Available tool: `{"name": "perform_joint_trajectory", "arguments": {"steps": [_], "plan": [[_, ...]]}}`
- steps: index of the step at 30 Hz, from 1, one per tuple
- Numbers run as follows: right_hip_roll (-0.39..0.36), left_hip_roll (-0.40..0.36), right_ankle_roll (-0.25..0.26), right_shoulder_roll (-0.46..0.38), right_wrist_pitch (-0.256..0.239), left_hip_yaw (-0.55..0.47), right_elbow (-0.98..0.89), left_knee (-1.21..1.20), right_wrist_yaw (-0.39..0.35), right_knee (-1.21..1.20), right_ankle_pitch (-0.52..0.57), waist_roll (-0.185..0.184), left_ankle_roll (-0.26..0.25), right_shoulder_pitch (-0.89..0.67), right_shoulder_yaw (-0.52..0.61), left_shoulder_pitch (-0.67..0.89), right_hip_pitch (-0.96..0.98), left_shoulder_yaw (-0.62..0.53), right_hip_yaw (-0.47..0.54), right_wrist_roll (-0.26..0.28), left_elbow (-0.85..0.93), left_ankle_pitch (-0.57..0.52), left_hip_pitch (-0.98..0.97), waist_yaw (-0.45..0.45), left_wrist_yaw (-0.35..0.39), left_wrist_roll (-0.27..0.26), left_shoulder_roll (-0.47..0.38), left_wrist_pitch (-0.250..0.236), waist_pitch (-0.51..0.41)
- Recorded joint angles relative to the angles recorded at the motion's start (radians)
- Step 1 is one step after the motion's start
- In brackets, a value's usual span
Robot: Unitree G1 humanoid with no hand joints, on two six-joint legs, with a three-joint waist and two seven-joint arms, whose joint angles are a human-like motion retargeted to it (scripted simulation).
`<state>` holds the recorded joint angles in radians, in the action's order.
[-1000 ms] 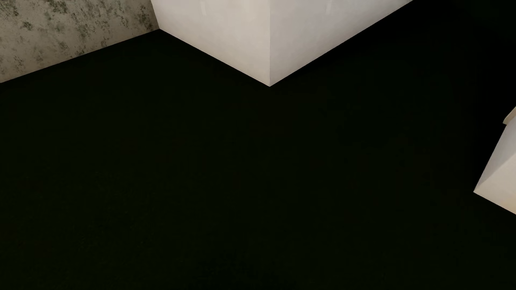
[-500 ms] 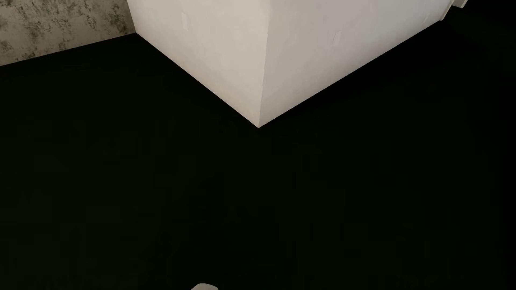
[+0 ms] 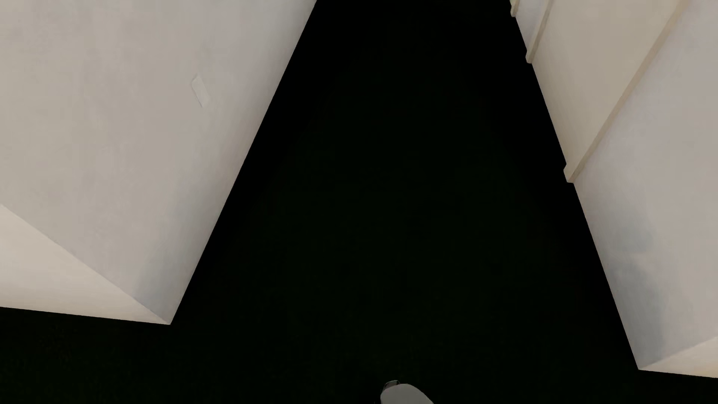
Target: Avoid the corner
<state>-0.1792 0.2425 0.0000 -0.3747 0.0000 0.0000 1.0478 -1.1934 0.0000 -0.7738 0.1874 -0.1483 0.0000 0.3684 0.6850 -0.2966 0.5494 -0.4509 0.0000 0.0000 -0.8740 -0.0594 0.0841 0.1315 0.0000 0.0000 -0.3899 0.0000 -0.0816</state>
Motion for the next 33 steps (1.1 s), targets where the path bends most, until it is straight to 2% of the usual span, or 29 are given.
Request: {"name": "perform_joint_trajectory", "arguments": {"steps": [2,3,4,5,7,8,10,11,12,13,14,15,17,18,19,20,21,22,23,24,25,26,27,28,29,30,31,32,33], "plan": [[-0.072,-0.069,0.000,-0.004,0.000,0.000,-0.081,-0.164,0.000,0.094,-0.113,0.025,0.000,-0.062,-0.006,-0.019,-0.224,-0.027,0.000,0.000,-0.013,0.249,-0.217,-0.088,0.000,0.000,0.011,0.000,-0.021],[-0.075,-0.096,0.000,-0.011,0.000,0.000,-0.152,-0.146,0.000,0.143,-0.191,0.045,0.000,-0.096,-0.035,-0.031,-0.313,-0.034,0.000,0.000,-0.008,0.316,-0.343,-0.150,0.000,0.000,0.017,0.000,-0.010],[-0.044,-0.135,0.000,-0.014,0.000,0.000,-0.226,-0.015,0.000,0.223,-0.255,0.074,0.000,-0.110,-0.099,-0.040,-0.475,-0.034,0.000,0.000,-0.008,0.325,-0.375,-0.211,0.000,0.000,0.014,0.000,-0.043],[-0.022,-0.138,0.000,-0.018,0.000,0.000,-0.280,0.133,0.000,0.272,-0.330,0.090,0.000,-0.141,-0.135,-0.054,-0.577,-0.039,0.000,0.000,-0.002,0.318,-0.429,-0.271,0.000,0.000,0.013,0.000,-0.044],[0.011,-0.108,0.000,-0.019,0.000,0.000,-0.363,0.491,0.000,0.350,-0.489,0.108,0.000,-0.226,-0.190,-0.073,-0.729,-0.022,0.000,0.000,0.011,0.268,-0.509,-0.361,0.000,0.000,0.010,0.000,-0.027],[0.020,-0.087,0.000,-0.030,0.000,0.000,-0.410,0.668,0.000,0.360,-0.541,0.101,0.000,-0.264,-0.206,-0.080,-0.780,-0.014,0.000,0.000,0.018,0.261,-0.529,-0.393,0.000,0.000,0.014,0.000,-0.012],[0.072,-0.053,0.000,-0.037,0.000,0.000,-0.464,0.700,0.000,0.356,-0.585,0.099,0.000,-0.304,-0.242,-0.097,-0.890,-0.003,0.000,0.000,0.016,0.292,-0.596,-0.435,0.000,0.000,0.015,0.000,0.010],[0.105,-0.065,0.000,-0.034,0.000,0.000,-0.493,0.604,0.000,0.325,-0.556,0.108,0.000,-0.287,-0.268,-0.103,-0.948,0.001,0.000,0.000,0.001,0.288,-0.608,-0.456,0.000,0.000,0.017,0.000,0.006],[0.125,-0.080,0.000,-0.018,0.000,0.000,-0.475,0.493,0.000,0.246,-0.469,0.126,0.000,-0.273,-0.283,-0.097,-0.946,-0.005,0.000,0.000,-0.039,0.209,-0.657,-0.465,0.000,0.000,0.018,0.000,0.030],[0.163,-0.130,0.000,0.011,0.000,0.000,-0.418,0.383,0.000,0.122,-0.291,0.169,0.000,-0.247,-0.279,-0.094,-0.933,-0.012,0.000,0.000,-0.091,0.188,-0.664,-0.461,0.000,0.000,0.021,0.000,0.044],[0.172,-0.165,0.000,0.022,0.000,0.000,-0.370,0.321,0.000,-0.049,-0.086,0.176,0.000,-0.218,-0.254,-0.078,-0.892,-0.026,0.000,0.000,-0.133,0.231,-0.607,-0.437,0.000,0.000,0.022,0.000,0.032],[0.177,-0.201,0.000,0.024,0.000,0.000,-0.308,0.303,0.000,-0.285,0.017,0.178,0.000,-0.214,-0.192,-0.057,-0.780,-0.017,0.000,0.000,-0.162,0.284,-0.551,-0.420,0.000,0.000,0.033,0.000,0.029],[0.144,-0.228,0.000,0.022,0.000,0.000,-0.213,0.404,0.000,-0.592,-0.079,0.152,0.000,-0.201,-0.075,-0.031,-0.555,-0.025,0.000,0.000,-0.119,0.315,-0.354,-0.332,0.000,0.000,0.037,0.000,0.016],[0.117,-0.231,0.000,0.028,0.000,0.000,-0.171,0.463,0.000,-0.618,-0.105,0.128,0.000,-0.170,-0.072,-0.014,-0.452,-0.022,0.000,0.000,-0.095,0.313,-0.258,-0.269,0.000,0.000,0.041,0.000,0.008],[0.094,-0.227,0.000,0.022,0.000,0.000,-0.134,0.528,0.000,-0.540,-0.070,0.106,0.000,-0.138,-0.031,-0.006,-0.370,-0.015,0.000,0.000,-0.039,0.310,-0.150,-0.203,0.000,0.000,0.034,0.000,0.001],[0.079,-0.218,0.000,0.014,0.000,0.000,-0.112,0.570,0.000,-0.389,0.014,0.087,0.000,-0.102,-0.019,0.013,-0.284,-0.008,0.000,0.000,0.010,0.306,-0.075,-0.148,0.000,0.000,0.029,0.000,-0.001],[0.081,-0.210,0.000,0.005,0.000,0.000,-0.101,0.608,0.000,-0.188,0.109,0.077,0.000,-0.069,-0.001,0.035,-0.215,0.002,0.000,0.000,0.058,0.302,-0.004,-0.101,0.000,0.000,0.020,0.000,-0.006],[0.089,-0.201,0.000,0.002,0.000,0.000,-0.097,0.640,0.000,0.029,0.142,0.073,0.000,-0.032,-0.018,0.059,-0.171,0.022,0.000,0.000,0.108,0.310,0.060,-0.057,0.000,0.000,0.012,0.000,-0.003],[0.100,-0.202,0.000,0.000,0.000,0.000,-0.090,0.662,0.000,0.231,-0.049,0.076,0.000,-0.008,-0.015,0.090,-0.146,0.028,0.000,0.000,0.141,0.324,0.108,-0.025,0.000,0.000,0.001,0.000,0.006],[0.122,-0.203,0.000,-0.002,0.000,0.000,-0.091,0.672,0.000,0.314,-0.395,0.087,0.000,0.017,-0.001,0.118,-0.132,0.045,0.000,0.000,0.178,0.332,0.164,-0.006,0.000,0.000,-0.010,0.000,0.010],[0.144,-0.165,0.000,0.009,0.000,0.000,-0.049,0.635,0.000,0.301,-0.567,0.079,0.000,0.029,-0.009,0.129,-0.087,0.072,0.000,0.000,0.200,0.339,0.158,0.037,0.000,0.000,-0.012,0.000,0.041],[0.155,-0.148,0.000,0.019,0.000,0.000,-0.024,0.617,0.000,0.306,-0.516,0.079,0.000,0.040,-0.016,0.129,-0.049,0.106,0.000,0.000,0.204,0.309,0.194,0.062,0.000,0.000,-0.004,0.000,0.037],[0.145,-0.116,0.000,0.028,0.000,0.000,0.000,0.567,0.000,0.252,-0.260,0.066,0.000,0.054,-0.028,0.116,-0.012,0.134,0.000,0.000,0.199,0.242,0.219,0.075,0.000,0.000,0.007,0.000,0.039],[0.099,-0.073,0.000,0.031,0.000,0.000,0.008,0.462,0.000,0.205,-0.016,0.035,0.000,0.057,-0.009,0.103,0.016,0.144,0.000,0.000,0.179,0.119,0.187,0.056,0.000,0.000,0.020,0.000,0.058],[0.036,-0.048,0.000,0.029,0.000,0.000,0.017,0.292,0.000,0.099,0.071,0.012,0.000,0.052,0.022,0.075,0.015,0.138,0.000,0.000,0.135,-0.037,0.154,0.009,0.000,0.000,0.036,0.000,0.051],[0.007,-0.036,0.000,0.029,0.000,0.000,0.023,0.098,0.000,0.061,0.054,-0.002,0.000,0.027,0.006,0.061,-0.037,0.130,0.000,0.000,0.093,-0.121,0.064,-0.016,0.000,0.000,0.049,0.000,0.038],[-0.038,-0.035,0.000,0.032,0.000,0.000,0.009,-0.106,0.000,0.057,0.033,-0.004,0.000,-0.003,-0.012,0.063,-0.106,0.079,0.000,0.000,0.055,-0.031,-0.052,-0.038,0.000,0.000,0.050,0.000,0.017],[-0.049,-0.049,0.000,0.030,0.000,0.000,-0.013,-0.225,0.000,0.113,-0.028,0.006,0.000,-0.042,-0.027,0.065,-0.226,0.039,0.000,0.000,0.017,0.121,-0.151,-0.075,0.000,0.000,0.052,0.000,-0.008],[-0.053,-0.074,0.000,0.031,0.000,0.000,-0.031,-0.253,0.000,0.166,-0.106,0.027,0.000,-0.079,-0.048,0.042,-0.333,0.012,0.000,0.000,-0.013,0.228,-0.241,-0.132,0.000,0.000,0.052,0.000,-0.003]]}}
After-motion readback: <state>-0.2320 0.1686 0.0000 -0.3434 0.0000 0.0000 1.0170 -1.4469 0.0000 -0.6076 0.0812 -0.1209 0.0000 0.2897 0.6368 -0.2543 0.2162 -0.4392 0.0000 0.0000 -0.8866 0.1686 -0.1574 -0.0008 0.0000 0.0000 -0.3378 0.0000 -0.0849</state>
